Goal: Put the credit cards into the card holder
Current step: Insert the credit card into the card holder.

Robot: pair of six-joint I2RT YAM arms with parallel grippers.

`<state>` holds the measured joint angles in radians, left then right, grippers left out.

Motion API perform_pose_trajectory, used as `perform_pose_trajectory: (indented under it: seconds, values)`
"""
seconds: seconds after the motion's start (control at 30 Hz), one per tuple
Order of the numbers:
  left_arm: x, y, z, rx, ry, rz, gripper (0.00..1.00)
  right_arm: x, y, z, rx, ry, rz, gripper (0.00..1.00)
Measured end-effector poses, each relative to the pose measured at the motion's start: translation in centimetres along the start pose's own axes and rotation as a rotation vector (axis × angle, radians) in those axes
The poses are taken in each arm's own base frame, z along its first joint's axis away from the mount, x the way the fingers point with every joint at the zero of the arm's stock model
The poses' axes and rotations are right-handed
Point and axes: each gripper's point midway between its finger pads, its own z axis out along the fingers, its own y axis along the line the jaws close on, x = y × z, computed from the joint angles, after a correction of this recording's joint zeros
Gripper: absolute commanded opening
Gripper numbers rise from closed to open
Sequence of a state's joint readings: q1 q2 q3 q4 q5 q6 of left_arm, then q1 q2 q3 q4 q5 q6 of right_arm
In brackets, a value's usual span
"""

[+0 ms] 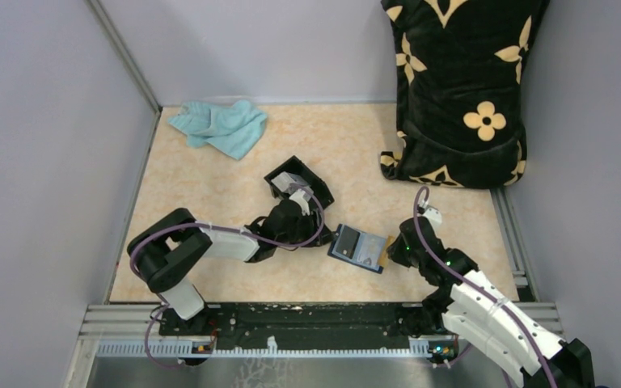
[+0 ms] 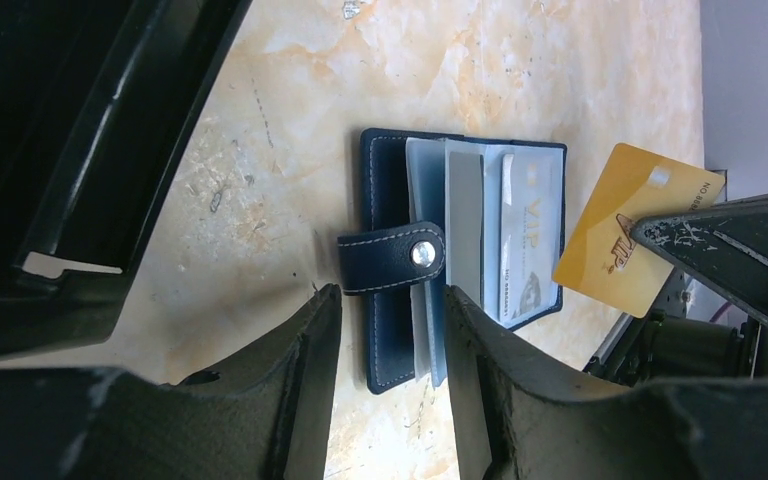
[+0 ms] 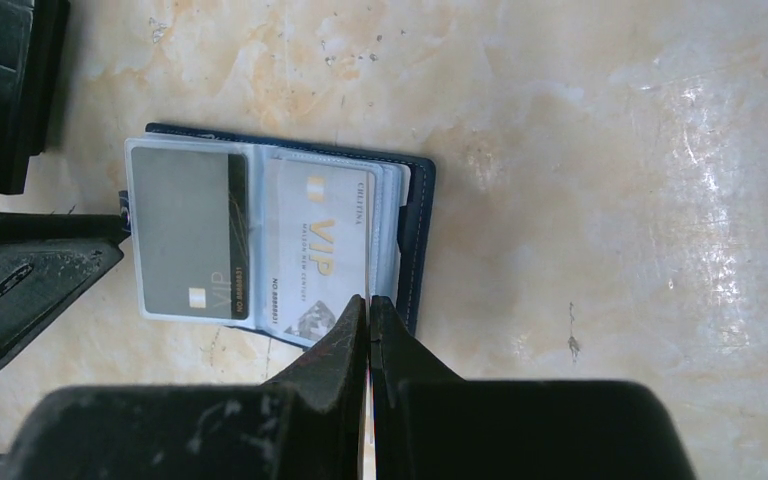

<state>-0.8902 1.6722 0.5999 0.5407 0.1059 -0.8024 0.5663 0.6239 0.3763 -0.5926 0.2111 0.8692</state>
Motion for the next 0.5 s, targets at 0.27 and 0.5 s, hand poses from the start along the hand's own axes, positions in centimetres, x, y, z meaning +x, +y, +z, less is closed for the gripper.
perform_pose_trajectory:
  seconds: [0.27, 0.5]
  values:
    - [-0.2, -0.2, 0.1, 0.004, -0.004, 0.013, 0.48, -0.2, -0.2, -0.2, 0.010, -0.014, 0.021, 0.00]
    - [0.1, 0.1, 0.2, -0.003, 0.003, 0.012, 0.48, -1.0, 0.1, -1.0, -0.001, -0.040, 0.033, 0.00]
